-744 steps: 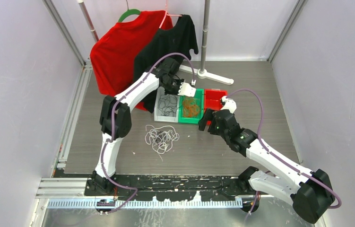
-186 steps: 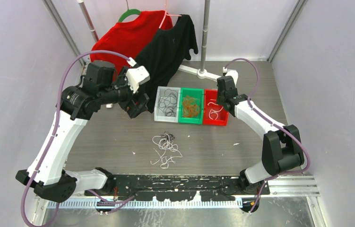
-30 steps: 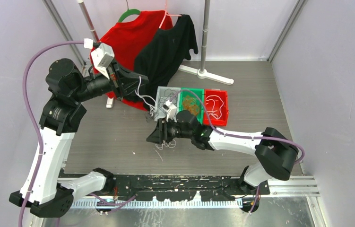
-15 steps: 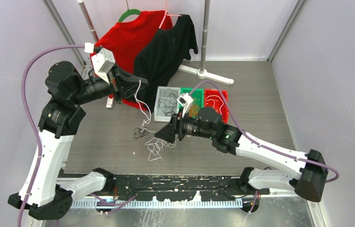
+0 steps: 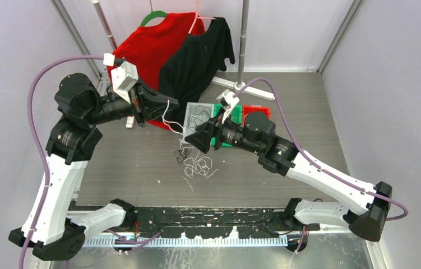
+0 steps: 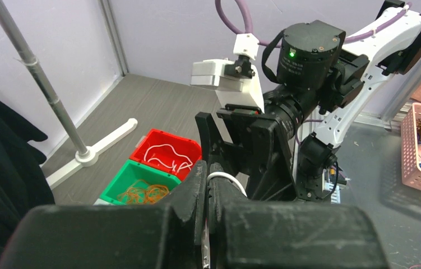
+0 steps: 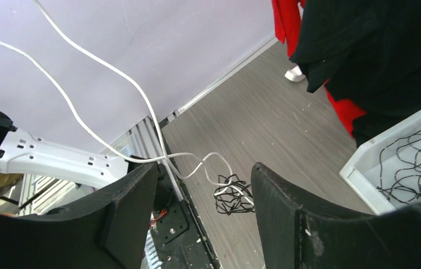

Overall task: Untangle the cables
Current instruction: Untie the cable.

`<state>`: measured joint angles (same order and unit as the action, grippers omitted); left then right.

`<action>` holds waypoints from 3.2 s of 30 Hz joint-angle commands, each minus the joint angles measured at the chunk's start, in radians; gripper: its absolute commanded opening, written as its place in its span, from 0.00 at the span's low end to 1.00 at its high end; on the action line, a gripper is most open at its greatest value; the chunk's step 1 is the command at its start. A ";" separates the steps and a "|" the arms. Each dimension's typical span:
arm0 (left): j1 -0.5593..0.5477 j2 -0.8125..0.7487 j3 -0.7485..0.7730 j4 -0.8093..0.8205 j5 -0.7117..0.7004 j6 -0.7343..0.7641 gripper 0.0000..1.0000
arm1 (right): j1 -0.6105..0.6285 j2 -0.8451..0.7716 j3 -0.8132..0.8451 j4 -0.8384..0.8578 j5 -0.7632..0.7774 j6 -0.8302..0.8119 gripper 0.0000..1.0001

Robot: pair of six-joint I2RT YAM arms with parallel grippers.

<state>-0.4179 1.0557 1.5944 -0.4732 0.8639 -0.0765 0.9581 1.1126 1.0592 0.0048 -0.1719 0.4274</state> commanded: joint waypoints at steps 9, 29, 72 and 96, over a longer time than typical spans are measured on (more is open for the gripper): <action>-0.013 -0.014 -0.002 0.011 0.047 0.000 0.00 | -0.086 -0.074 0.055 0.042 -0.137 0.046 0.66; -0.018 -0.011 -0.001 0.011 0.049 0.010 0.00 | -0.086 0.142 0.164 0.196 -0.243 0.203 0.67; -0.041 0.014 0.056 0.012 0.022 0.003 0.00 | 0.022 0.308 0.140 0.216 -0.144 0.174 0.61; -0.090 0.156 0.412 -0.019 -0.012 -0.001 0.00 | 0.025 0.560 -0.052 0.343 0.002 0.149 0.49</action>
<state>-0.5034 1.2060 1.9255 -0.4969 0.8665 -0.1131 0.9798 1.6745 1.0481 0.2859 -0.2310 0.5606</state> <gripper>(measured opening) 0.010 0.492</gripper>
